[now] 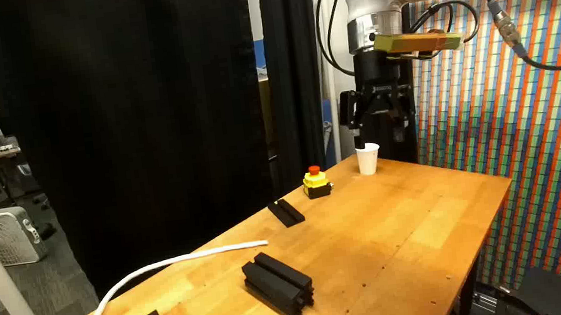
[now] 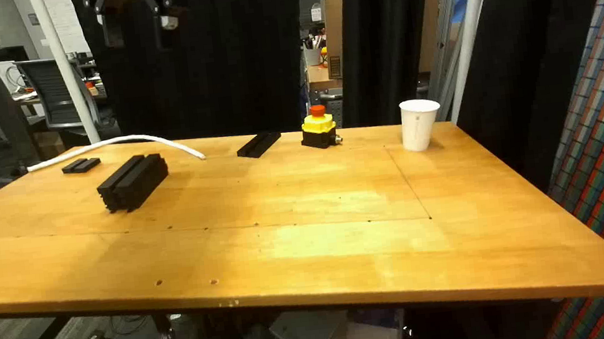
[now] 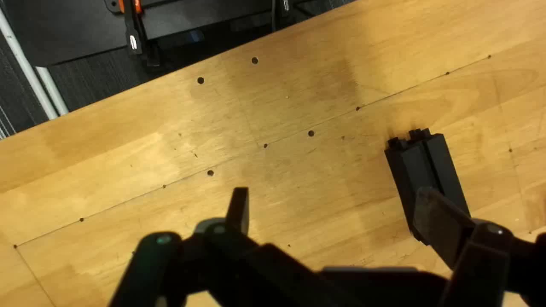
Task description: Connect the four black objects together
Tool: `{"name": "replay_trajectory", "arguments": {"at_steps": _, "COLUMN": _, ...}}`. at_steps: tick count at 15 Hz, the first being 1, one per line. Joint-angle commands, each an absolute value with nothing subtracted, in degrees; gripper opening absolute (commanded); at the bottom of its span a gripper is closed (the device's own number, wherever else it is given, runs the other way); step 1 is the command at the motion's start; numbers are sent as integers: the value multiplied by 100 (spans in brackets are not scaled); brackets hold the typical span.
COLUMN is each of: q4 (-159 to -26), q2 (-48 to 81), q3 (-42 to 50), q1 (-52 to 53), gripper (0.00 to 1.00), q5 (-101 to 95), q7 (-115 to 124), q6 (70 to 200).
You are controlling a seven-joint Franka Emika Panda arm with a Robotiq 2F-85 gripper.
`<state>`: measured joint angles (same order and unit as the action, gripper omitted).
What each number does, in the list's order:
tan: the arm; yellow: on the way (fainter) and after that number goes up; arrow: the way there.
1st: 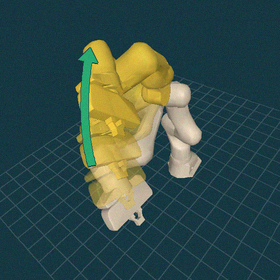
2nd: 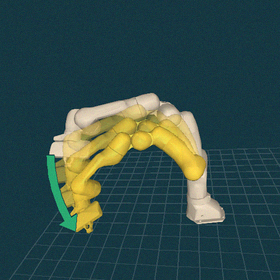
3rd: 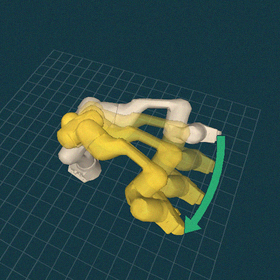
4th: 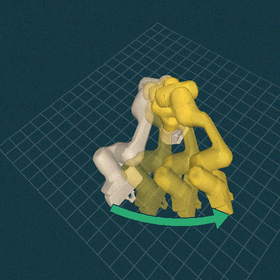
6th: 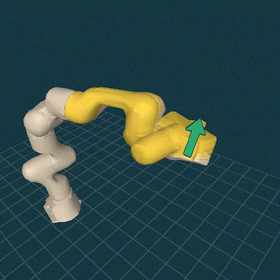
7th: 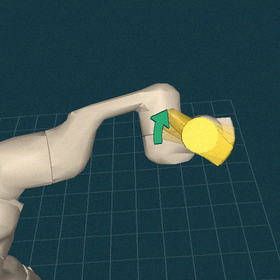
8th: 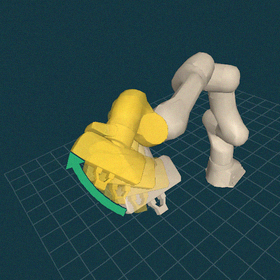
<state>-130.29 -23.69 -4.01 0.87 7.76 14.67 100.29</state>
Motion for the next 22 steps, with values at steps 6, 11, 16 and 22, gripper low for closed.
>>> {"name": "replay_trajectory", "arguments": {"at_steps": 6, "q4": -12951, "q2": -2389, "q3": -411, "q1": 72, "gripper": 100, "q5": 779, "q7": 1462, "q6": 10015}}
{"name": "replay_trajectory", "arguments": {"at_steps": 11, "q4": -12857, "q2": -1839, "q3": -655, "q1": 235, "gripper": 100, "q5": 738, "q7": 1449, "q6": 10144}}
{"name": "replay_trajectory", "arguments": {"at_steps": 16, "q4": -12392, "q2": -930, "q3": -955, "q1": 558, "gripper": 100, "q5": 756, "q7": 1381, "q6": 10225}}
{"name": "replay_trajectory", "arguments": {"at_steps": 22, "q4": -11921, "q2": -123, "q3": -1196, "q1": 952, "gripper": 100, "q5": 493, "q7": 1003, "q6": 10461}}
